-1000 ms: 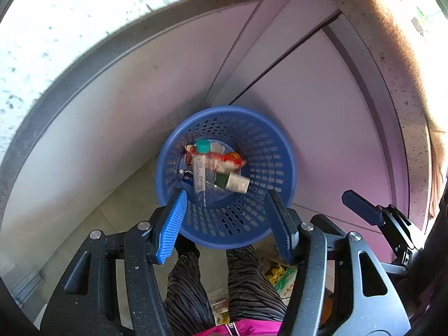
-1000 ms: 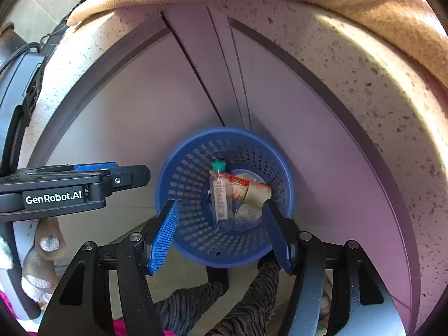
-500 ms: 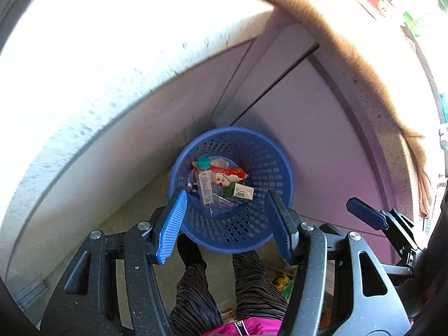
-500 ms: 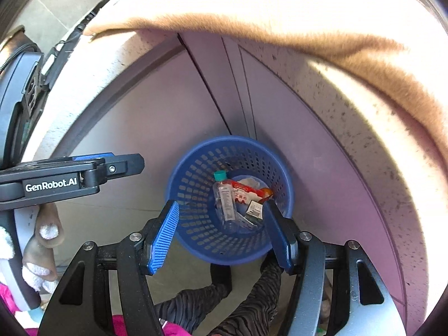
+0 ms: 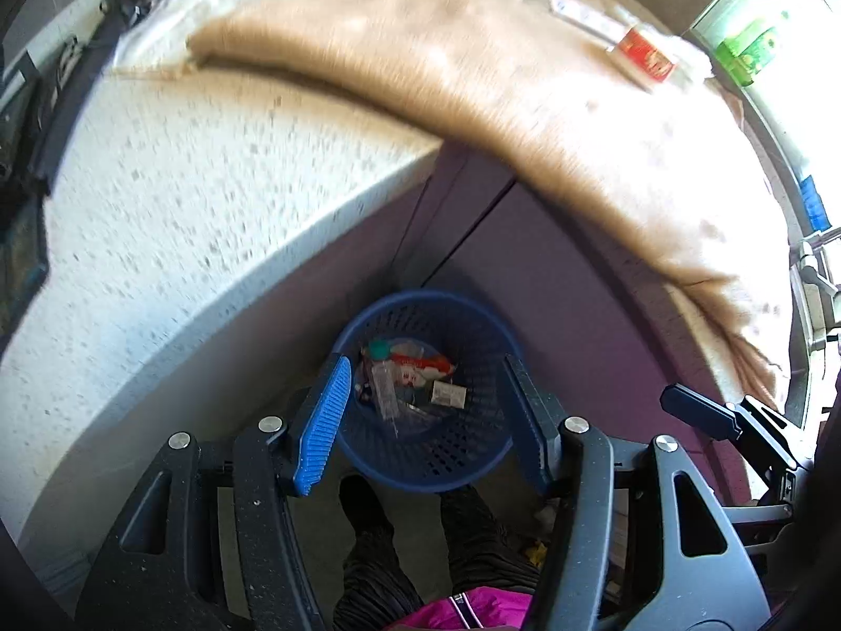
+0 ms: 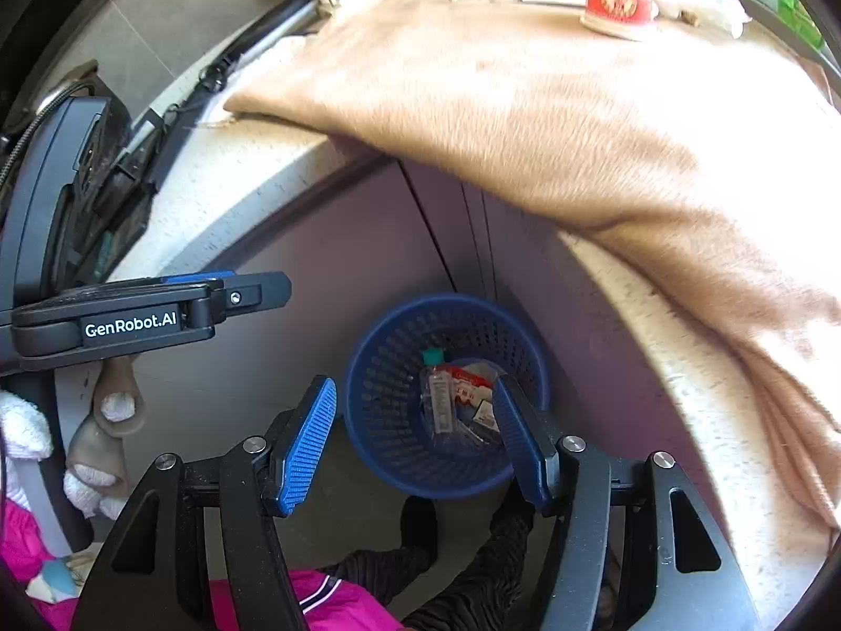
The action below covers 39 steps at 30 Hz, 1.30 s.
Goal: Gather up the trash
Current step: 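Raise both tools back over the towel toward the jar and bag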
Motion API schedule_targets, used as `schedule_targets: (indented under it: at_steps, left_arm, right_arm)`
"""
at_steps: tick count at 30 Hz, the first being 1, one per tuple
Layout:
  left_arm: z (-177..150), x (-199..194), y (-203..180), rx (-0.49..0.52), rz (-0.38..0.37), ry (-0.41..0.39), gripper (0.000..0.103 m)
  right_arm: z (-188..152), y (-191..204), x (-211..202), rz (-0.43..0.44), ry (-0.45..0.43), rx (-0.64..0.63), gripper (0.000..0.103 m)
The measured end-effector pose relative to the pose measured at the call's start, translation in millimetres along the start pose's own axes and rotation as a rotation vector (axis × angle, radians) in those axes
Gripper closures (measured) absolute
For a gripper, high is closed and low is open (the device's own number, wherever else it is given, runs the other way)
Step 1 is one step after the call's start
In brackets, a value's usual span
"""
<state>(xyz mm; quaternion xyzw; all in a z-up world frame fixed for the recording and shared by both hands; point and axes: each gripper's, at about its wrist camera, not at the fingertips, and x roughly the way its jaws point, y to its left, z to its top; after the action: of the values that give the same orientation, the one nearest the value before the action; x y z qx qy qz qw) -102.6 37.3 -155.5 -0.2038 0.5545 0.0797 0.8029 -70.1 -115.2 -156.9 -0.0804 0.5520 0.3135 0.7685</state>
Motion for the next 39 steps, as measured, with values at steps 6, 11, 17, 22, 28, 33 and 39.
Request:
schedule_targets:
  at_steps: [6, 11, 17, 22, 28, 33, 39]
  left_arm:
    - [8, -27, -8, 0.015, -0.008, -0.067, 0.044]
    - [18, -46, -19, 0.036, -0.012, -0.126, 0.044]
    - [29, -63, -39, 0.043, -0.02, -0.184, 0.044]
    - [43, -72, -59, 0.057, -0.031, -0.217, 0.044]
    - [59, -77, -83, 0.07, -0.043, -0.241, 0.043]
    - [71, -76, -103, 0.084, -0.053, -0.253, 0.043]
    - [86, -70, -123, 0.084, -0.065, -0.255, 0.043]
  right_arm:
    - [4, -3, -26, -0.002, -0.036, -0.014, 0.041]
    - [11, -7, -51, 0.002, -0.082, -0.02, 0.039]
    - [21, -14, -80, -0.002, -0.143, -0.03, 0.037]
    - [30, -26, -101, -0.015, -0.19, -0.033, 0.033]
    - [40, -49, -119, -0.034, -0.23, -0.025, 0.031]
    - [52, -72, -130, -0.044, -0.256, -0.014, 0.028]
    - [68, -101, -143, -0.045, -0.282, 0.008, 0.027]
